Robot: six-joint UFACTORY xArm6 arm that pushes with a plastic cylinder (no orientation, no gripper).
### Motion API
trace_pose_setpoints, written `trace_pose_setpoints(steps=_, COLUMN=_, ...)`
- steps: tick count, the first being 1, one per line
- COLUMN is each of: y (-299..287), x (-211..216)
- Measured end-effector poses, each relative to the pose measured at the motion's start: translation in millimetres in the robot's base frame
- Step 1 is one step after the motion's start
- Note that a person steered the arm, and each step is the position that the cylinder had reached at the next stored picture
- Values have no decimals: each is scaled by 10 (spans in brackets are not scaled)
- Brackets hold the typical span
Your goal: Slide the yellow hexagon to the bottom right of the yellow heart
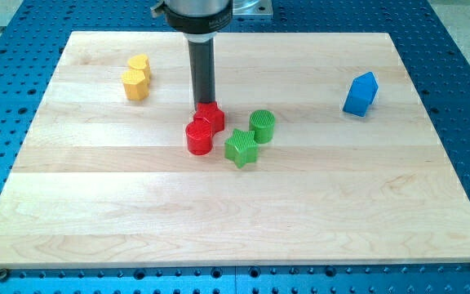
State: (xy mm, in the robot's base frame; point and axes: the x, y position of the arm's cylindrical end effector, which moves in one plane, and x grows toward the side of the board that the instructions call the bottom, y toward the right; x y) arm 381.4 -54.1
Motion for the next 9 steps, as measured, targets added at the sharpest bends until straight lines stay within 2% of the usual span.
trace_pose_setpoints(steps=3, y=-1318, x=266)
trace_pose_setpoints(steps=4, y=-1489, x=129)
trace_pose_setpoints(steps=5, y=-1489, x=-352)
trace_pose_setpoints(steps=6, y=-1489, x=-526)
trace_pose_setpoints(steps=7, y=-1411, x=-514)
trace_pose_setpoints(steps=9, y=-879, x=-464)
